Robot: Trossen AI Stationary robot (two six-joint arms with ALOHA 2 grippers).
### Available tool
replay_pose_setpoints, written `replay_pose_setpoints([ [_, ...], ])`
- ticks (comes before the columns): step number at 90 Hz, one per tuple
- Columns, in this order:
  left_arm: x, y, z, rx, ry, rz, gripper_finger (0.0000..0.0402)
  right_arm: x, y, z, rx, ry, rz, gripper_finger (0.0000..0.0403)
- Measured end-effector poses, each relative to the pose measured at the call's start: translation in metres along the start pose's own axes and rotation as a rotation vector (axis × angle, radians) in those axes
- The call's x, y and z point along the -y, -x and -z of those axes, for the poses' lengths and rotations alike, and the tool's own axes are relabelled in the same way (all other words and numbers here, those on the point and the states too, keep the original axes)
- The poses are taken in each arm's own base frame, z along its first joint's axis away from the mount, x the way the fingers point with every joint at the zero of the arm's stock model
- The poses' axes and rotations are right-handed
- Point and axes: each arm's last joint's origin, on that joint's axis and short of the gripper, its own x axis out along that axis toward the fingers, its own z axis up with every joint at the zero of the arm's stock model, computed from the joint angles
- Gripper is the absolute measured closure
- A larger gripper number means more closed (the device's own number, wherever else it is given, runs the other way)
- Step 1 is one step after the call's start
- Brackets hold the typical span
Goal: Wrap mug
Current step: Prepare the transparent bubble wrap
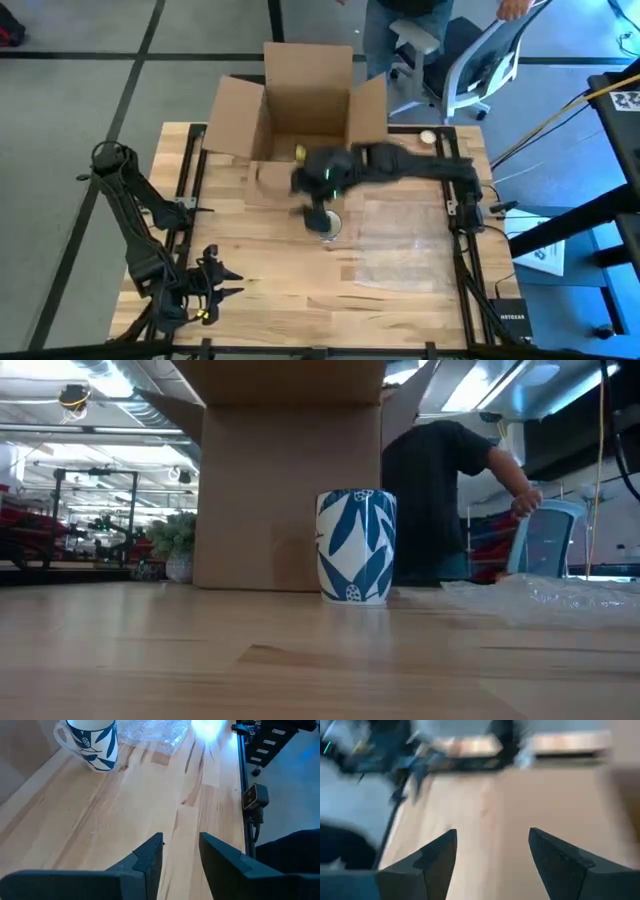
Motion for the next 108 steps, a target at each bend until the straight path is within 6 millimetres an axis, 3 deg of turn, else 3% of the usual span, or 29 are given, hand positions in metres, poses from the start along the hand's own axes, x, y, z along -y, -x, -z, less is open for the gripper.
replay_pose_setpoints([
  [13, 0.000, 0.000, 0.000, 0.000, 0.007, 0.001, 0.0290, -0.064, -0.023, 0.026, -0.111, 0.040, -0.039, 0.0171],
  [24, 0.000, 0.000, 0.000, 0.000, 0.012, 0.000, 0.0290, -0.109, -0.045, 0.062, -0.217, 0.062, 0.004, 0.0171],
  [32, 0.000, -0.001, 0.000, 0.006, 0.011, -0.005, 0.0290, -0.127, -0.063, 0.095, -0.307, 0.065, 0.107, 0.0171],
  [45, -0.002, -0.005, -0.002, -0.004, 0.021, -0.019, 0.0290, -0.130, -0.081, 0.150, -0.463, 0.005, 0.291, 0.0171],
  [57, -0.004, -0.011, -0.006, -0.029, 0.040, -0.028, 0.0290, -0.119, -0.077, 0.202, -0.622, -0.073, 0.428, 0.0171],
  [73, -0.007, -0.016, -0.010, -0.027, 0.043, -0.050, 0.0290, -0.091, -0.047, 0.240, -0.598, -0.209, 0.535, 0.0171],
  [86, -0.009, -0.019, -0.011, -0.026, 0.033, -0.064, 0.0290, -0.049, -0.016, 0.266, -0.505, -0.351, 0.661, 0.0171],
  [97, -0.012, -0.023, -0.009, -0.026, 0.033, -0.073, 0.0290, -0.005, -0.007, 0.298, -0.430, -0.545, 0.734, 0.0171],
  [108, -0.013, -0.025, -0.005, -0.024, 0.037, -0.070, 0.0290, 0.027, -0.002, 0.327, -0.379, -0.704, 0.783, 0.0174],
])
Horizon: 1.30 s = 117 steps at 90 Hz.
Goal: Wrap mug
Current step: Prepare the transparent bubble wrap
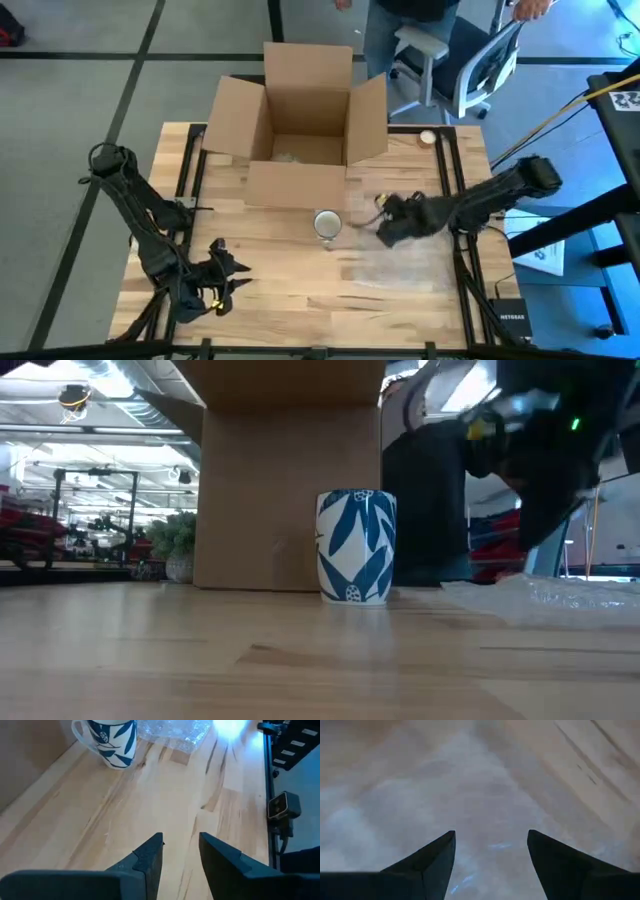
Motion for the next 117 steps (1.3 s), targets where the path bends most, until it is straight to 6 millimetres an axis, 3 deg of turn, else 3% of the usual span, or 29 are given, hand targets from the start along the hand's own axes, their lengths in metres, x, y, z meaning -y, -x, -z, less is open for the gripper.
replay_pose_setpoints([
  [9, 0.000, 0.000, 0.001, -0.001, 0.000, 0.001, 0.0290, 0.014, -0.019, 0.003, -0.036, -0.069, -0.017, 0.0196],
  [23, 0.000, 0.000, 0.001, -0.001, -0.008, 0.007, 0.0290, 0.020, -0.041, 0.009, -0.089, -0.091, -0.084, 0.0269],
  [37, 0.001, 0.000, 0.001, -0.002, -0.011, 0.009, 0.0290, 0.021, -0.036, 0.006, -0.095, -0.047, -0.085, 0.0375],
  [42, 0.001, 0.000, 0.001, -0.004, -0.011, 0.009, 0.0290, 0.018, -0.027, 0.000, -0.090, -0.013, -0.098, 0.0393],
  [64, 0.001, 0.000, 0.001, -0.021, -0.011, 0.018, 0.0290, 0.001, 0.018, -0.028, -0.078, 0.056, -0.148, 0.0383],
  [79, 0.001, 0.000, 0.001, -0.029, -0.010, 0.023, 0.0290, -0.010, 0.044, -0.036, -0.026, 0.078, -0.186, 0.0389],
  [90, 0.001, 0.000, 0.001, -0.031, -0.021, 0.024, 0.0290, -0.010, 0.043, -0.035, -0.031, 0.055, -0.181, 0.0368],
  [117, 0.002, 0.001, 0.002, -0.031, -0.003, 0.031, 0.0290, 0.003, 0.019, -0.022, -0.065, 0.013, -0.090, 0.0247],
])
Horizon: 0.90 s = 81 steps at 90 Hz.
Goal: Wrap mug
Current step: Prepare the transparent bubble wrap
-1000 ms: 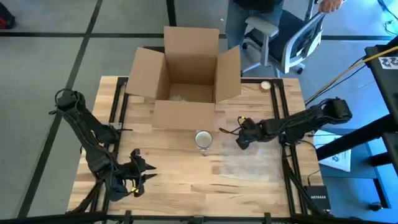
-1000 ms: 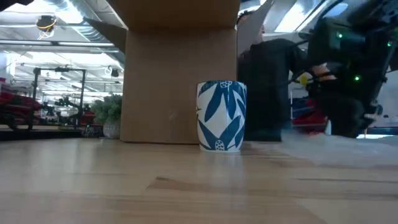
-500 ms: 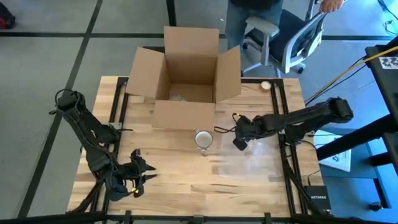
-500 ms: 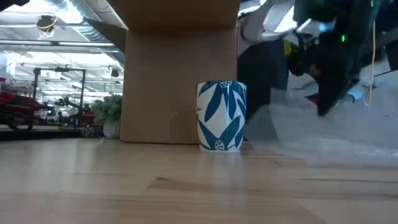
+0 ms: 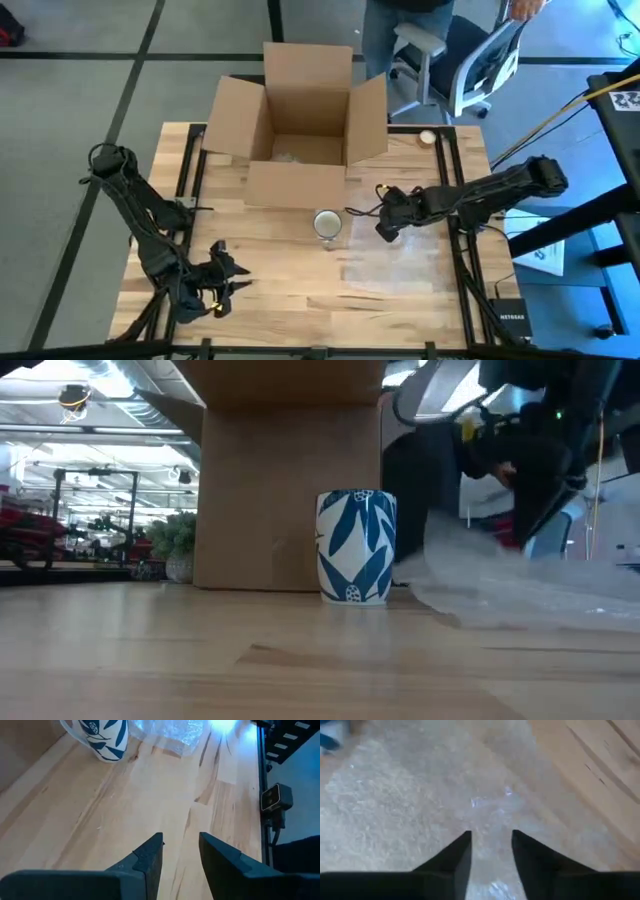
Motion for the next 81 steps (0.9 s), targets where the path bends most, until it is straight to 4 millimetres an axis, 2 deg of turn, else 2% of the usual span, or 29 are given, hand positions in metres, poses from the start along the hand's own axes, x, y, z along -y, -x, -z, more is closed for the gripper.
replay_pose_setpoints([
  [15, 0.001, 0.000, 0.000, 0.002, 0.004, 0.005, 0.0290, 0.003, -0.009, 0.005, -0.019, -0.003, -0.002, 0.0221],
  [34, 0.003, 0.000, -0.001, 0.011, 0.002, 0.022, 0.0290, 0.005, -0.021, 0.011, -0.005, -0.010, -0.024, 0.0238],
  [48, 0.004, 0.000, -0.002, 0.014, 0.001, 0.028, 0.0290, 0.008, -0.031, 0.017, -0.008, -0.014, -0.031, 0.0275],
  [74, 0.004, 0.000, -0.002, 0.018, 0.001, 0.034, 0.0290, 0.008, -0.032, 0.019, -0.021, -0.018, -0.047, 0.0388],
  [81, 0.004, 0.000, -0.002, 0.018, 0.000, 0.034, 0.0290, 0.008, -0.032, 0.019, -0.023, -0.030, -0.048, 0.0399],
])
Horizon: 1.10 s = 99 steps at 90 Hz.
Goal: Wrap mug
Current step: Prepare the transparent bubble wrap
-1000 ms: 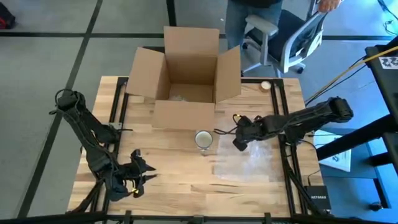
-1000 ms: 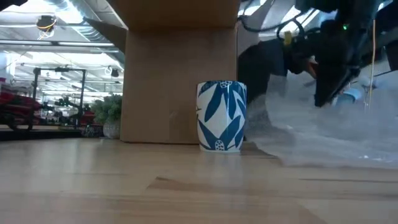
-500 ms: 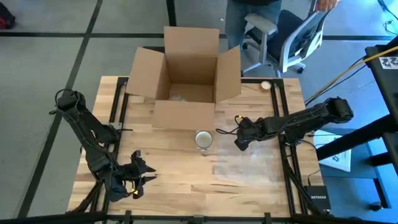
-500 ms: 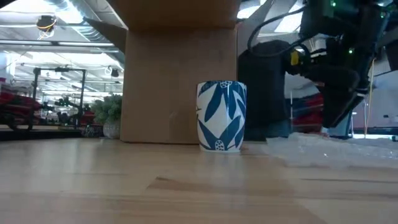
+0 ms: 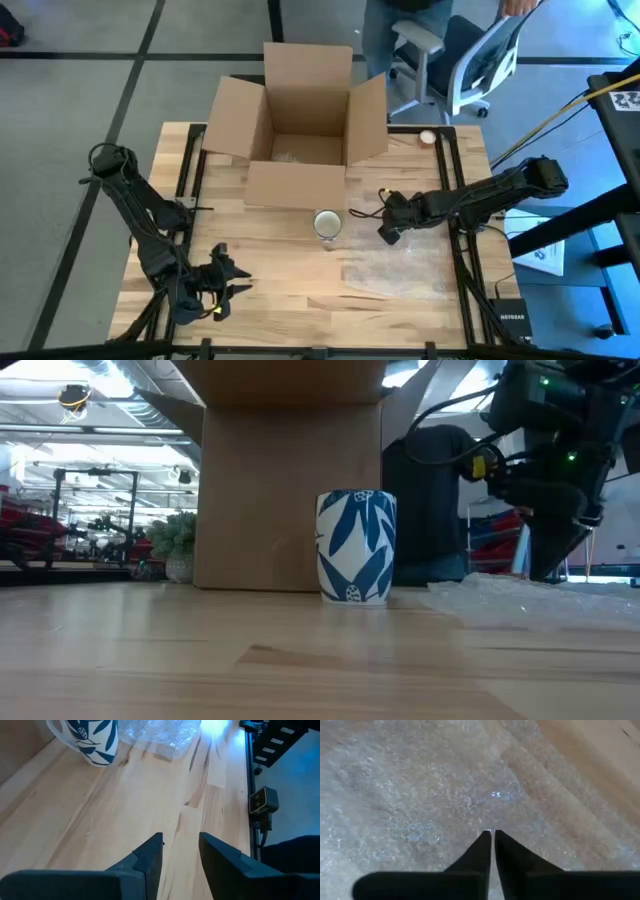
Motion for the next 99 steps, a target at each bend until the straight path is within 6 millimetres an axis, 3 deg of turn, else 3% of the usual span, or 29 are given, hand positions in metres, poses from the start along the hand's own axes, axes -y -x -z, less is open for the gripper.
replay_pose_setpoints([
  [15, 0.000, 0.000, 0.000, 0.000, 0.000, 0.000, 0.0290, 0.000, 0.000, 0.000, -0.005, -0.033, -0.002, 0.0360],
  [43, 0.000, 0.000, 0.000, 0.000, -0.011, 0.000, 0.0290, 0.009, -0.004, 0.000, 0.009, -0.069, 0.075, 0.0219],
  [57, 0.000, 0.000, 0.000, 0.000, -0.016, 0.000, 0.0290, 0.016, -0.020, 0.005, 0.005, -0.112, 0.023, 0.0195],
  [71, 0.000, 0.001, 0.000, -0.001, -0.013, 0.002, 0.0290, 0.020, -0.026, 0.009, 0.030, -0.130, 0.023, 0.0227],
  [92, 0.000, 0.001, 0.001, -0.001, -0.012, 0.003, 0.0290, 0.019, -0.026, 0.008, 0.048, -0.106, 0.033, 0.0373],
  [99, 0.000, 0.001, 0.001, -0.001, -0.010, 0.003, 0.0290, 0.018, -0.024, 0.006, 0.047, -0.084, 0.035, 0.0393],
])
